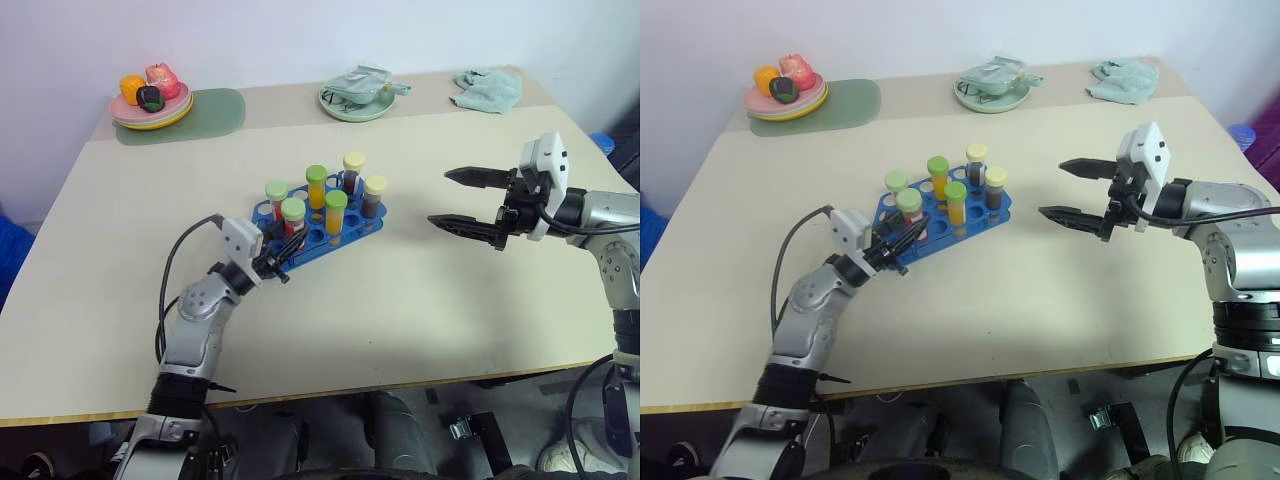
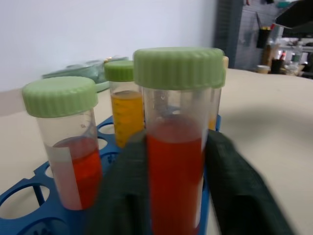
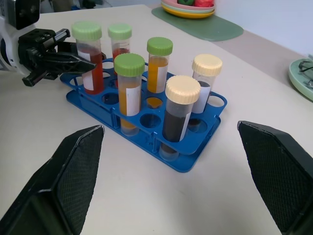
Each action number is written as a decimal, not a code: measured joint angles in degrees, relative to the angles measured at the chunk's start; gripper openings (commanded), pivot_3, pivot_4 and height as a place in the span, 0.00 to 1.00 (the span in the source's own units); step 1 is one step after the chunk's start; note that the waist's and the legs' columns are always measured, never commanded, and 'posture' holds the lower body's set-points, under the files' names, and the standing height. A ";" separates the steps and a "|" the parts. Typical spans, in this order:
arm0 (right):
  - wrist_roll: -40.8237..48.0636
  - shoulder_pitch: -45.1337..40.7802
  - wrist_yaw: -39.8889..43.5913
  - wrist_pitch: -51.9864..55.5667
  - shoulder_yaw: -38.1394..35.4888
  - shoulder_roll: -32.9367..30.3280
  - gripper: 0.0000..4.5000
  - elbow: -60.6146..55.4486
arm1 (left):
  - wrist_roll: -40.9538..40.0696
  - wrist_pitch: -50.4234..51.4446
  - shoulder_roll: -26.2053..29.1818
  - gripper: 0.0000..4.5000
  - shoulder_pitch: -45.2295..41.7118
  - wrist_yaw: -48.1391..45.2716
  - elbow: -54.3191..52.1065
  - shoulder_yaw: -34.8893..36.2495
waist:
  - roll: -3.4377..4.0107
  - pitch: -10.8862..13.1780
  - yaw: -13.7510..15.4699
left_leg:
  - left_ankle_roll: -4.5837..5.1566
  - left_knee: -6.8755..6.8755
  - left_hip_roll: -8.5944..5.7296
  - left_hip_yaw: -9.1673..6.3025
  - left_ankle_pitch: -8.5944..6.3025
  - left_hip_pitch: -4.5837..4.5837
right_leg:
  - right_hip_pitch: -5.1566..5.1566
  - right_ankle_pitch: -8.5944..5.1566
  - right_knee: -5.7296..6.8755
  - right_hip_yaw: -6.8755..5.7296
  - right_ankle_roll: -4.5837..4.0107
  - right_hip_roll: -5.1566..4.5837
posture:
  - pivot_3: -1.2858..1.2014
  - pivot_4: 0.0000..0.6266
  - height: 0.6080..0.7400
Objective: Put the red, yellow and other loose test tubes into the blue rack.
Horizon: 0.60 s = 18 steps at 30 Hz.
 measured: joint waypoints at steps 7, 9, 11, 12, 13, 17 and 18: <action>-0.51 -0.71 0.28 -1.03 0.14 0.20 1.00 0.54 | -2.71 4.05 5.09 0.99 1.71 -0.66 -8.30 2.34 | 0.00 0.00 -0.02 | 0.00 -0.01 0.01 -0.01 0.00 -0.01 | -0.02 0.00 -0.01 0.00 0.00 0.00 | 0.52 0.24 1.00; -0.52 -0.67 0.53 -1.36 0.11 0.18 1.00 1.20 | -5.80 8.20 9.42 0.99 4.13 -2.76 -13.44 3.43 | 0.00 0.00 -0.15 | 0.00 -0.05 0.04 -0.05 0.00 -0.01 | -0.06 0.00 0.01 0.02 -0.01 0.03 | 0.52 0.24 1.00; -0.53 -0.46 0.97 -1.55 0.10 0.17 1.00 1.76 | -9.47 12.83 13.36 0.99 5.23 -4.35 -16.47 5.50 | 0.00 0.00 -0.10 | 0.00 -0.05 0.05 -0.06 0.00 -0.01 | -0.06 0.00 0.01 0.02 -0.01 0.05 | 0.52 0.24 1.00; -0.55 -0.04 1.20 -1.85 0.08 0.11 1.00 1.88 | -11.57 15.10 15.64 0.99 5.48 -5.07 -17.46 7.31 | 0.00 0.00 -0.07 | 0.00 -0.05 0.05 -0.07 0.00 0.00 | -0.05 0.00 0.02 0.02 -0.01 0.04 | 0.52 0.24 1.00; -0.55 0.66 1.47 -2.20 0.08 0.12 1.00 1.88 | -13.81 17.23 18.19 0.99 5.51 -6.04 -17.98 9.50 | 0.00 0.00 0.02 | 0.00 -0.04 0.05 -0.08 0.00 -0.01 | -0.04 0.00 0.03 0.01 -0.01 0.05 | 0.52 0.24 1.00; -0.42 3.74 1.86 -2.48 -0.04 0.17 1.00 1.50 | -18.92 21.75 26.95 0.99 5.64 -12.02 -17.72 16.30 | 0.01 0.01 0.04 | 0.04 -0.05 0.02 -0.10 -0.02 -0.01 | -0.04 -0.01 0.01 0.01 -0.01 0.03 | 0.52 0.24 1.00; -0.35 4.66 1.47 -2.49 -0.37 0.35 1.00 0.94 | -19.68 23.25 29.38 0.99 5.68 -14.39 -16.75 16.68 | 0.01 0.01 0.00 | 0.04 -0.05 0.02 -0.10 -0.02 -0.01 | -0.04 -0.01 0.02 0.00 -0.01 0.04 | 0.52 0.24 1.00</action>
